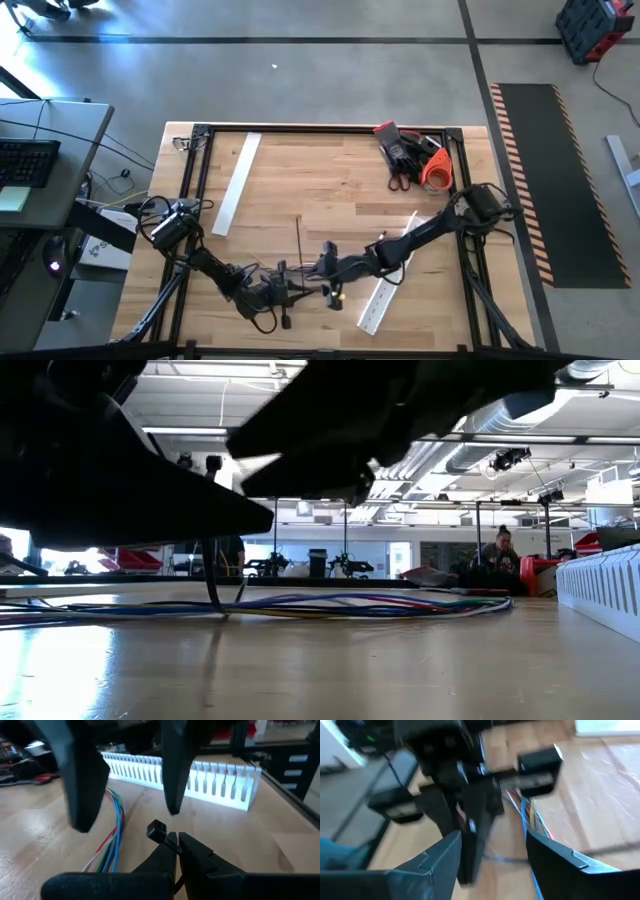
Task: Ziptie cables
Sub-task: Wrap the colored cables with the black zip tie
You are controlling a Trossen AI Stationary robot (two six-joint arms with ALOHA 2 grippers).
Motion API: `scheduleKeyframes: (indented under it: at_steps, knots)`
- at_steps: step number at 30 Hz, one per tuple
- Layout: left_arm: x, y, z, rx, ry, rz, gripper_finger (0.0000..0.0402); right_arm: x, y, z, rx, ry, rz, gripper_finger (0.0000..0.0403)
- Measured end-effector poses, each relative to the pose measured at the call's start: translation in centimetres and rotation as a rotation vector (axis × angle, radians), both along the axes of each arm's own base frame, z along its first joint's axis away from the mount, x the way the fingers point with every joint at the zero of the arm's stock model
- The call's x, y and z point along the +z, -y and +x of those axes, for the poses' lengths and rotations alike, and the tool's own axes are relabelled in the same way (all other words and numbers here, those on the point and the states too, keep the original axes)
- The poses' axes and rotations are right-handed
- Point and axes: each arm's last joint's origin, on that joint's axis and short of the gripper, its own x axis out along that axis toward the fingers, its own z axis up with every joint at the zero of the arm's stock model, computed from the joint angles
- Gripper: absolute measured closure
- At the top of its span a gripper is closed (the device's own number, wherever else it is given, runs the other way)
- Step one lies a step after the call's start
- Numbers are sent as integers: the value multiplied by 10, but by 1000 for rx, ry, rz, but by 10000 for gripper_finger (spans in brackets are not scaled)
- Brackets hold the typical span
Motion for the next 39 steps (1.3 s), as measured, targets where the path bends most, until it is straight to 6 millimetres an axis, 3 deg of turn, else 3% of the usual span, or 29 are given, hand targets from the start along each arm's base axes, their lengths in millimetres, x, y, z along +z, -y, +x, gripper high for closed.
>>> scheduleKeyframes:
  at_steps: [11,20,32,39]
  knots:
    - [-1,-3,2,17,-11,13,401,-15,-4,16,76,-20,54,257]
    - [-2,-3,2,29,-4,-47,401,-14,-13,13,64,22,-53,390]
    - [0,-4,-6,108,49,-92,372,-3,-45,4,10,-1,-253,401]
    - [2,-6,-3,120,64,-133,400,19,-58,9,32,-72,-412,402]
